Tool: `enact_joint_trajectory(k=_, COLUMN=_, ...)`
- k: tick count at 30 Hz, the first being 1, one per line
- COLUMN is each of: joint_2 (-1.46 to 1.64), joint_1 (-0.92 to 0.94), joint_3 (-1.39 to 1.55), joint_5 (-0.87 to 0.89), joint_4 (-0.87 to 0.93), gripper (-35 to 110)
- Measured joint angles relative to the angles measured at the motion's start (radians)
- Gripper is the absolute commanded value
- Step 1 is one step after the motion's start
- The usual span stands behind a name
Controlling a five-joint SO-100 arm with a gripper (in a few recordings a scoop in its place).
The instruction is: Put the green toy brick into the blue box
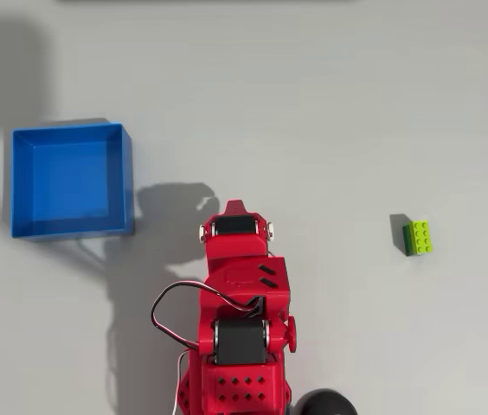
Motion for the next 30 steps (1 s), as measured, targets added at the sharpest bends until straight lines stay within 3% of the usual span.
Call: enact_joint_trajectory(k=30, joint_2=0.000, joint_1=-0.011, joint_3=0.000, joint_5=-0.028, joint_4=0.000, gripper=0)
